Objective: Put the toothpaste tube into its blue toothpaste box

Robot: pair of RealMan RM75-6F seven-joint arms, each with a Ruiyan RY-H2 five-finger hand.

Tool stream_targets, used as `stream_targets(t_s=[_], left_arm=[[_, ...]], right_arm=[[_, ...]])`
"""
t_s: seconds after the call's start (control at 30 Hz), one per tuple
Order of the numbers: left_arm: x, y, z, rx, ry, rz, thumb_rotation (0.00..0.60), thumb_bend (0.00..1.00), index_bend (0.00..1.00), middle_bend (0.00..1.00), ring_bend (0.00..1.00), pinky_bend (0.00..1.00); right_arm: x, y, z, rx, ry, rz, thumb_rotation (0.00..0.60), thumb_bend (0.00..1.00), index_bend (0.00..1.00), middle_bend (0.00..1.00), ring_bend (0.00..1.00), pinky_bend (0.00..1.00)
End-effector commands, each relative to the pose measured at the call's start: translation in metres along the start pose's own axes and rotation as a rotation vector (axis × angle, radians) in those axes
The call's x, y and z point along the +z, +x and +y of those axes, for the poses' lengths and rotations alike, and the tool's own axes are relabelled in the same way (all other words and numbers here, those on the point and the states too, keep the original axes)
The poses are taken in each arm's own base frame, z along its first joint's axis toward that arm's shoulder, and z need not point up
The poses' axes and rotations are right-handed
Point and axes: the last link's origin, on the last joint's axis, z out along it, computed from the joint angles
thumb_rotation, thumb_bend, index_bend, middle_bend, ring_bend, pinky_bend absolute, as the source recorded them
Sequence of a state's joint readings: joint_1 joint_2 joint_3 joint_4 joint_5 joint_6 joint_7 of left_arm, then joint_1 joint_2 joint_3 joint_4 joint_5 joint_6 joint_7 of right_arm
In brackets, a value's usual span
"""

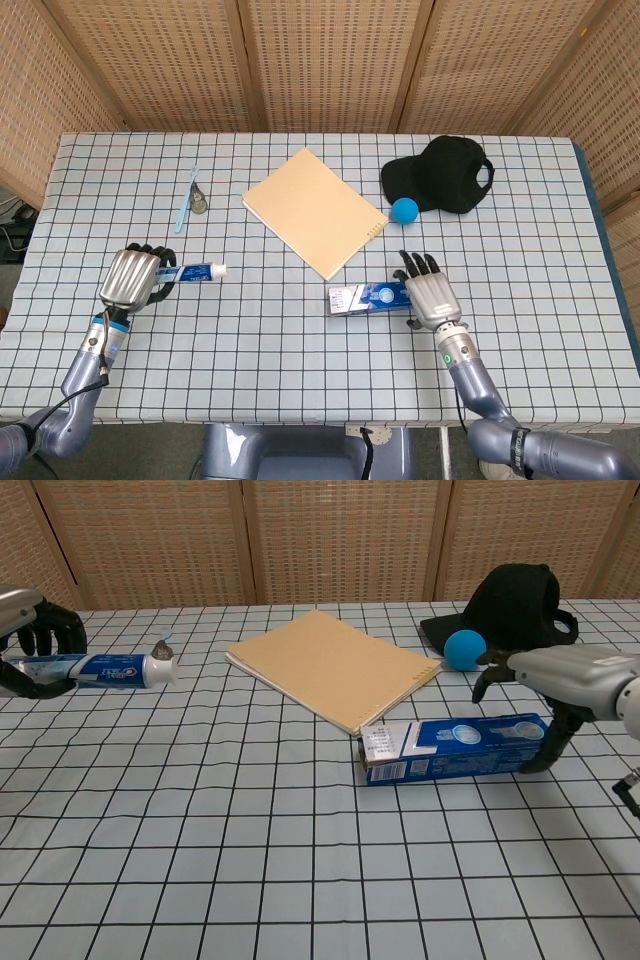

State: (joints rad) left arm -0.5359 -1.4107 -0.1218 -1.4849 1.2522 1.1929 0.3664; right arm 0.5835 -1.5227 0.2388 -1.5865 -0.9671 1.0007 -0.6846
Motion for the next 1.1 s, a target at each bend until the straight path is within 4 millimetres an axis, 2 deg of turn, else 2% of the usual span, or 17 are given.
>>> stream_targets(t_s=[0.03,0.27,0.53,0.6,0.77,0.83,0.97,1.07,1.1], left_arm=[[0.000,0.000,0.000,-0.001,-0.002,0.002,0.600,0.62,0.85,0.54,0.47,0.42],[0.000,-0.001,0.002,-0.007,-0.007,-0.001,0.600,0.62,0.85,0.54,0.47,0.42],[-0.001,-0.004,0.003,-0.007,-0.010,-0.008,0.600,0.62,0.85,0.54,0.47,0.42],[-0.002,-0.004,0.002,-0.006,-0.011,-0.007,0.600,0.62,0.85,0.54,0.47,0.42],[-0.002,-0.004,-0.001,-0.011,-0.007,-0.006,0.600,0.62,0.85,0.54,0.47,0.42],[-0.002,-0.004,-0.002,-0.014,-0.007,-0.006,0.600,0.62,0.85,0.54,0.47,0.42],[-0.002,-0.002,-0.001,-0.015,-0.013,-0.004,0.600,0.62,0.85,0.54,0.47,0.42],[-0.001,0.001,0.002,-0.013,-0.025,-0.002,0.600,0.62,0.85,0.54,0.47,0.42],[0.001,0.005,0.006,-0.015,-0.038,0.002,0.600,0.62,0.85,0.54,0.47,0.42]], right_arm=[[0.009,-0.001,0.000,-0.006,-0.009,-0.010,0.600,0.21,0.28,0.03,0.00,0.12],[0.016,-0.018,0.001,0.000,-0.024,-0.056,0.600,0.21,0.31,0.07,0.00,0.15],[0.016,-0.026,-0.018,0.021,0.024,-0.040,0.600,0.21,0.36,0.12,0.06,0.21],[0.018,-0.026,-0.021,0.018,0.027,-0.022,0.600,0.21,0.40,0.17,0.11,0.27],[0.018,-0.029,-0.022,0.025,0.016,0.007,0.600,0.23,0.67,0.49,0.51,0.59],[0.017,-0.029,-0.022,0.031,0.017,0.010,0.600,0.23,0.71,0.53,0.56,0.63],[0.014,-0.027,-0.024,0.042,0.023,0.011,0.600,0.24,0.73,0.55,0.58,0.65],[0.011,-0.018,-0.030,0.095,0.037,0.009,0.600,0.24,0.72,0.55,0.58,0.65],[0.009,-0.010,-0.036,0.141,0.053,0.009,0.600,0.24,0.72,0.55,0.58,0.65]])
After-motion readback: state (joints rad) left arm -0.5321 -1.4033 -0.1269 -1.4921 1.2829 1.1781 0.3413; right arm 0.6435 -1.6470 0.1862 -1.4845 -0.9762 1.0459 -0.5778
